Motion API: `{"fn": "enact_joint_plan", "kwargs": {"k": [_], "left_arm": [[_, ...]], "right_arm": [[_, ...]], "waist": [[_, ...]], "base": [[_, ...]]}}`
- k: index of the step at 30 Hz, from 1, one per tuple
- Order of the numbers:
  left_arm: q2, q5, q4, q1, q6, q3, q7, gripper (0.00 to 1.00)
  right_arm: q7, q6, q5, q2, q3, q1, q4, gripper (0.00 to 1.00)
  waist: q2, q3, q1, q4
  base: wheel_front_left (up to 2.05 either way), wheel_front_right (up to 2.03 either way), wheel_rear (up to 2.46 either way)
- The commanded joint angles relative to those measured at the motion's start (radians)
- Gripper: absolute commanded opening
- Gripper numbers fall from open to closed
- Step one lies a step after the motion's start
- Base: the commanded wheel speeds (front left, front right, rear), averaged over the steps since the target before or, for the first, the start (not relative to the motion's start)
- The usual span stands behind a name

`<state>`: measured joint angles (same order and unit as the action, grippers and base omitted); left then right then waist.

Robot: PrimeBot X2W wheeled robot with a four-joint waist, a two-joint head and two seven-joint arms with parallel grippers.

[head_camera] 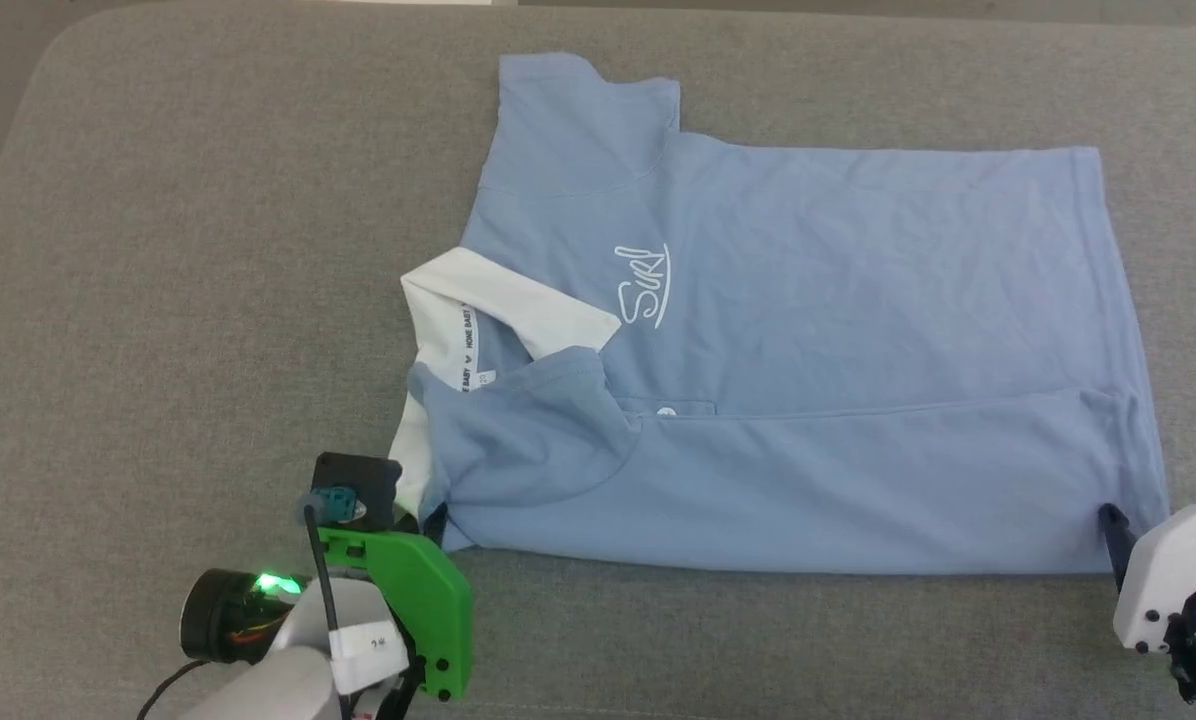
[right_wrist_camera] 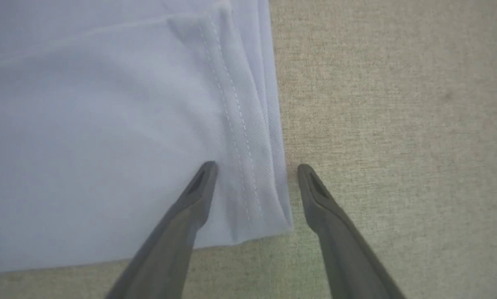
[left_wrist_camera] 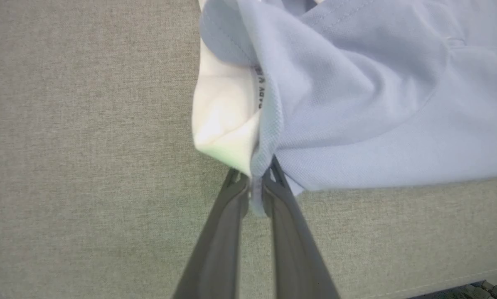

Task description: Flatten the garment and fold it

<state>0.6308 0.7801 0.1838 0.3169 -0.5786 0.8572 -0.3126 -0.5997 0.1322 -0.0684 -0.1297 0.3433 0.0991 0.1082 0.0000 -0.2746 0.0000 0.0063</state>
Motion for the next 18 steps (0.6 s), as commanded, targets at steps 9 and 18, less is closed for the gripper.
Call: {"fn": "enact_joint_plan", "kwargs": {"k": [9, 18], "left_arm": [[0.027, 0.003, -0.021, 0.0, 0.029, 0.013, -0.007, 0.0], [0.09, 0.031, -0.032, -0.032, 0.057, 0.011, -0.029, 0.0]], "right_arm": [[-0.073, -0.002, 0.02, 0.05, 0.017, -0.003, 0.039, 0.0], [-0.121, -0.002, -0.032, 0.033, 0.007, -0.059, -0.059, 0.0]], "waist": [[0.0, 0.015, 0.0, 0.0], [0.0, 0.095, 0.0, -0.029]], "base": [[0.0, 0.0, 0.0], [0.0, 0.0, 0.0]]}}
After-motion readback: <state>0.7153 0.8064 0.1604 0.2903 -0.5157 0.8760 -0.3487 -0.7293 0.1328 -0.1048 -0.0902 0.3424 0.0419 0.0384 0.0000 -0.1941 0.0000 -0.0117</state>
